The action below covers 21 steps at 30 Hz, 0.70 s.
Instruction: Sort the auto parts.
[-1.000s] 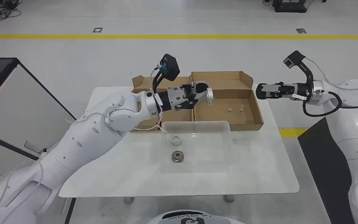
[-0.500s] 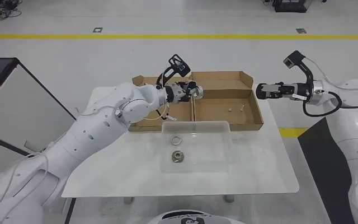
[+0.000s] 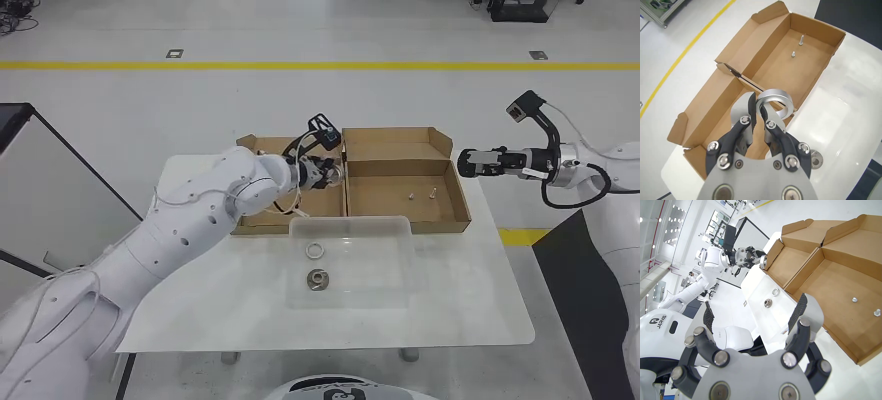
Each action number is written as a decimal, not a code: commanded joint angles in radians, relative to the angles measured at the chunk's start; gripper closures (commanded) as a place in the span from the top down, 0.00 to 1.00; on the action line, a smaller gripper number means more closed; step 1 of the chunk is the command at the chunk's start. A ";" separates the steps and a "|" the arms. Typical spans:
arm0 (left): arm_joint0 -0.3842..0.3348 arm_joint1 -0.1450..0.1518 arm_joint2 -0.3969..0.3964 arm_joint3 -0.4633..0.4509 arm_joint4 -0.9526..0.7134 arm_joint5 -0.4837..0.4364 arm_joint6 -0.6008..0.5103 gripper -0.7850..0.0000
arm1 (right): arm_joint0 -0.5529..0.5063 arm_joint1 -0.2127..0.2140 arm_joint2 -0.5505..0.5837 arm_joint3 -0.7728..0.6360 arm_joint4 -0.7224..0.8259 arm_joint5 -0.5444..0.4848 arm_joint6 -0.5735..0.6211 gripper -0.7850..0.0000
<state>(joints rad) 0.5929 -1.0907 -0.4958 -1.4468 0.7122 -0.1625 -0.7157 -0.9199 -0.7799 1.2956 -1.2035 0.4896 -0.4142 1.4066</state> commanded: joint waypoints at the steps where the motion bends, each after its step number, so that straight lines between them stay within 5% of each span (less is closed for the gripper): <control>1: -0.009 -0.013 0.005 0.036 -0.007 -0.001 -0.014 0.00 | 0.000 0.000 0.000 0.000 0.000 0.000 0.000 1.00; 21: -0.140 -0.162 0.108 0.386 0.071 -0.126 -0.094 0.00 | 0.000 0.000 0.000 0.000 0.000 0.000 0.000 1.00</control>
<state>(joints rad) 0.4577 -1.2453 -0.3955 -1.0816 0.7670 -0.2766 -0.8123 -0.9199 -0.7799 1.2956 -1.2035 0.4896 -0.4142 1.4066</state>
